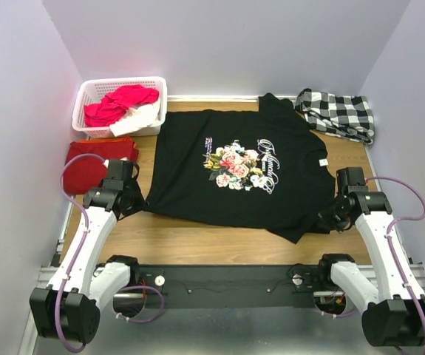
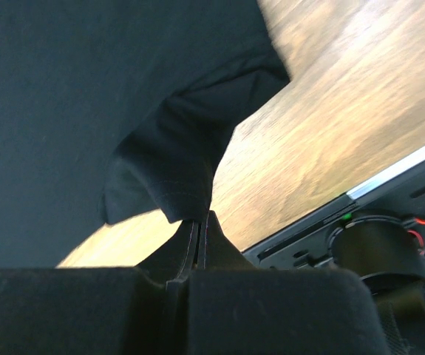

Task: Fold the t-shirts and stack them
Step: Flatten out the tshirt, then fold the flattened tshirt in 1/3 of the way

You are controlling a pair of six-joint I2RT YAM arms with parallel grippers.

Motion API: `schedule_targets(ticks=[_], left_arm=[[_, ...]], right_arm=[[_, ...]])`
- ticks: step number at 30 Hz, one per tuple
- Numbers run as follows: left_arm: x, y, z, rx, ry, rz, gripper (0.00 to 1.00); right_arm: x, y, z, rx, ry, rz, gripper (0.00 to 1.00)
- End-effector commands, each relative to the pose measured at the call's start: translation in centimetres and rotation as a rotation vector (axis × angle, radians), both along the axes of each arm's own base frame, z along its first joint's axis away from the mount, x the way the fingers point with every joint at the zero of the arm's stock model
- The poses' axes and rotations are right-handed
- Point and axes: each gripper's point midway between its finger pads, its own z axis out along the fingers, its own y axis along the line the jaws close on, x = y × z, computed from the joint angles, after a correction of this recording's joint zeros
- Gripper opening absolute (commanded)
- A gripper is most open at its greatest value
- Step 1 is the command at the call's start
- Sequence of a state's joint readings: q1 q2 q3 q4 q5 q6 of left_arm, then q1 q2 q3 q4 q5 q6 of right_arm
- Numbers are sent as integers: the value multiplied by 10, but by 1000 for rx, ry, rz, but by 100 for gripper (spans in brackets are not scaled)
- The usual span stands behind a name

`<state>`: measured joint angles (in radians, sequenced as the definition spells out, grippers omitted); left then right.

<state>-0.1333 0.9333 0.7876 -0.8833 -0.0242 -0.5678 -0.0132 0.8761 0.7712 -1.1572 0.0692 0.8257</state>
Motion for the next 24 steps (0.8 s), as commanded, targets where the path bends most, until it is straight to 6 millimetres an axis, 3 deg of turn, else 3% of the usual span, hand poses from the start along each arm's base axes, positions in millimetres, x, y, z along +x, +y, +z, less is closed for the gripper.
schedule_targets(ticks=[1, 9, 14, 18, 24], left_arm=[[3, 14, 1, 62, -1, 67, 0], [61, 23, 22, 133, -72, 123, 0], [100, 19, 35, 122, -142, 131, 0], [123, 13, 29, 114, -143, 115, 0], [148, 4, 19, 100, -138, 65, 0]], right_arm=[[9, -23, 7, -111, -13, -97, 1], [52, -42, 23, -202, -117, -155, 1], [80, -54, 34, -263, -183, -176, 1], [100, -64, 41, -308, -224, -196, 1], [112, -76, 42, -359, -239, -221, 1]])
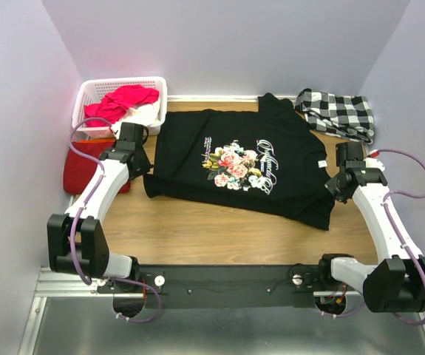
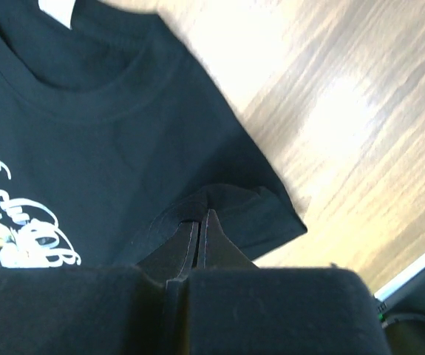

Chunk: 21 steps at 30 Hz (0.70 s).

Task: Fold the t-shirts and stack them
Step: Fold the flattened tshirt in 1/3 of the way

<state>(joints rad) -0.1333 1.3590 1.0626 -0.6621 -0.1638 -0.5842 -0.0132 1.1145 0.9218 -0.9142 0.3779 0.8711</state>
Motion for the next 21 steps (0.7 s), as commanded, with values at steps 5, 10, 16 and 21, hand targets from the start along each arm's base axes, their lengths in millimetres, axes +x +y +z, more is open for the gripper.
schedule_targets(ticks=[5, 10, 16, 21], left_arm=[[43, -7, -1, 17, -51, -50, 0], [60, -12, -10, 16, -34, -77, 0], [81, -15, -21, 26, -15, -106, 0], [94, -19, -30, 33, 3, -136, 0]], right_arm=[[30, -29, 10, -108, -68, -68, 1], [49, -38, 12, -113, -98, -81, 1], [72, -41, 4, -111, -92, -58, 1], [89, -44, 0, -113, -95, -41, 1]])
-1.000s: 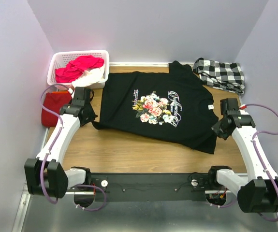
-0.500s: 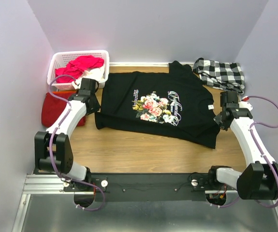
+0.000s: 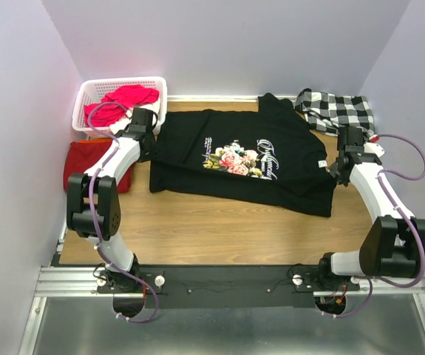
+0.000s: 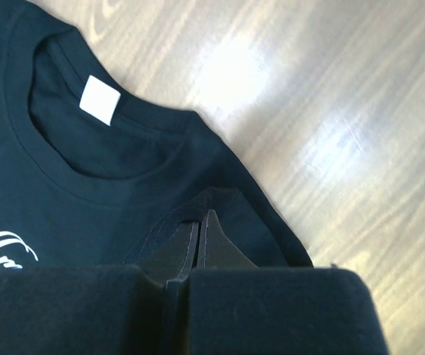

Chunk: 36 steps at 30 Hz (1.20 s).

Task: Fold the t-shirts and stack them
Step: Fold the flattened tshirt in 1/3 of the way

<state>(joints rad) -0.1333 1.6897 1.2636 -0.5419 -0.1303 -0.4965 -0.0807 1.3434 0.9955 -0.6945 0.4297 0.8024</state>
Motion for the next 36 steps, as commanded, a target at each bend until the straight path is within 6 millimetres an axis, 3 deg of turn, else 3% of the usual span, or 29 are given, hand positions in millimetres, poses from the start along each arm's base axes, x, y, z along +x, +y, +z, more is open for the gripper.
schedule_targets(ticks=[1, 11, 12, 13, 14, 15, 16, 18, 19, 21, 23, 25, 26, 27, 29, 31, 32, 36], left_arm=[[17, -6, 0, 6, -16, -51, 0], [37, -15, -8, -10, -8, -82, 0], [38, -15, -10, -9, -3, -86, 3], [41, -15, -9, -8, -8, -85, 17], [45, -14, -4, -3, -24, -84, 23], [48, -14, -2, 3, -32, -83, 32], [50, -13, 2, 9, -43, -81, 45], [58, -10, 17, 23, -85, -75, 54], [59, -10, 22, 26, -98, -73, 75], [59, -9, 32, 32, -114, -76, 79], [47, -8, 28, 37, -87, -81, 80], [34, -8, 29, 30, -77, -89, 80], [18, -8, 15, 26, -32, -97, 80], [10, -8, 20, 18, -42, -98, 80], [-16, -8, 3, 6, 20, -96, 80], [-30, -9, 6, -13, 23, -95, 78], [-42, -9, -2, -22, 54, -88, 77], [-60, -8, -4, -36, 70, -75, 69]], right_arm=[[30, -12, 7, -30, -52, 1, 1], [58, -9, -4, -7, -47, 38, 1], [61, -8, -5, -5, -46, 44, 6], [65, -9, -2, -9, -55, 46, 11], [69, -10, 2, -15, -62, 54, 18], [72, -11, 5, -20, -69, 56, 32], [74, -13, 10, -31, -78, 55, 37], [83, -16, 27, -57, -112, 63, 49], [84, -19, 36, -75, -129, 61, 52], [87, -22, 51, -99, -152, 75, 54], [86, -18, 62, -102, -173, 109, 54], [76, -9, 53, -64, -158, 146, 54], [69, -4, 53, -45, -165, 151, 54], [57, 0, 37, -17, -129, 155, 54], [41, 13, 26, 50, -119, 159, 53], [20, 25, 1, 121, -64, 168, 53], [15, 30, -5, 147, -60, 161, 53], [-9, 42, -26, 214, -11, 166, 52]])
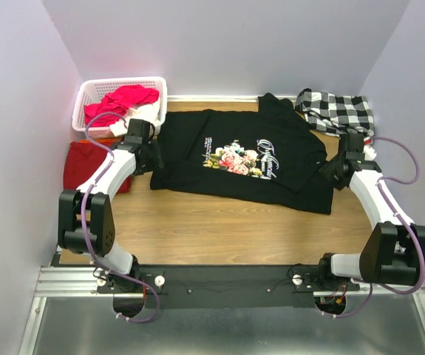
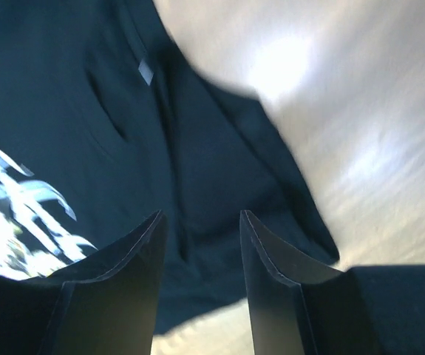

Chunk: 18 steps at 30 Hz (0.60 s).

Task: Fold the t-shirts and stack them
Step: Fold the flattened tshirt in 1/3 of the way

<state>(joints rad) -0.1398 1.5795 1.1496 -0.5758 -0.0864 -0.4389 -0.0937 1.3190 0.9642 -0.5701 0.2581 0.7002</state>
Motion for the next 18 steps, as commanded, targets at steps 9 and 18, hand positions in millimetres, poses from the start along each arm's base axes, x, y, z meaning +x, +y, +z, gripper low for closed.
schedule_targets(ticks=[9, 18], left_arm=[[-43, -6, -27, -58, 107, 41, 38], [-46, 0, -43, -29, 130, 69, 38]], right_arm=[[-44, 33, -46, 181, 147, 44, 46], [-39, 33, -47, 179, 152, 45, 46]])
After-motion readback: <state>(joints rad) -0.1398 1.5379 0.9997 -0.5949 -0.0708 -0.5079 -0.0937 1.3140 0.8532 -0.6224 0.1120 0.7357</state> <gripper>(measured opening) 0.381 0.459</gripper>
